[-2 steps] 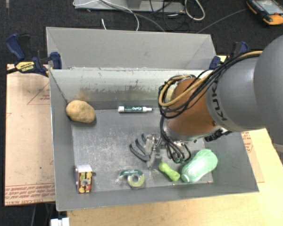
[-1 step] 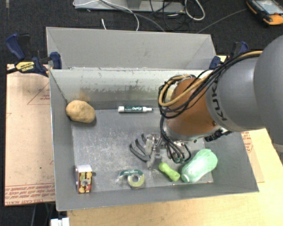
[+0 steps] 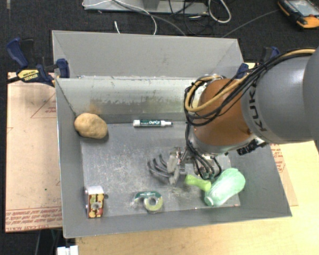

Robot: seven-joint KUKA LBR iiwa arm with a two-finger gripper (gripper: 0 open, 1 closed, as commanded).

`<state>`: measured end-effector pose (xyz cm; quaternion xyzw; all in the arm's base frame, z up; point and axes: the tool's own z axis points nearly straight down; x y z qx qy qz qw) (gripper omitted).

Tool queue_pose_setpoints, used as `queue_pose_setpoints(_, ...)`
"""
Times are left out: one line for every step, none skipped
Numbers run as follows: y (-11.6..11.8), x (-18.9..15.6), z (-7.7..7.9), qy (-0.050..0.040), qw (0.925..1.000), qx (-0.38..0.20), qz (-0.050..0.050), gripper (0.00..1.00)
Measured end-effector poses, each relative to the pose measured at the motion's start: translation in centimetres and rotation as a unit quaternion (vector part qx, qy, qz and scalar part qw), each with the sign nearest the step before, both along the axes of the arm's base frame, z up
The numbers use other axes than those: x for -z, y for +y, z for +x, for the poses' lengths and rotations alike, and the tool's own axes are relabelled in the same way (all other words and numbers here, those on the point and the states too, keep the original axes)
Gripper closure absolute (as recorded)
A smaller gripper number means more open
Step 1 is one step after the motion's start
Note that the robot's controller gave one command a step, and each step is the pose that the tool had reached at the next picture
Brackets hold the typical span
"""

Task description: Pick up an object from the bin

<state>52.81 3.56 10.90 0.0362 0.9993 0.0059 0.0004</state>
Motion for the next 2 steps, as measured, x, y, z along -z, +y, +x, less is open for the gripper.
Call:
queue_pose_setpoints(0.0, -3.9, 0.0, 0.0, 1.0, 0.0, 0.0, 1.0)
queue_pose_setpoints(0.0, -6.2, 0.1, -0.0017, 1.0, 0.0, 0.0, 1.0)
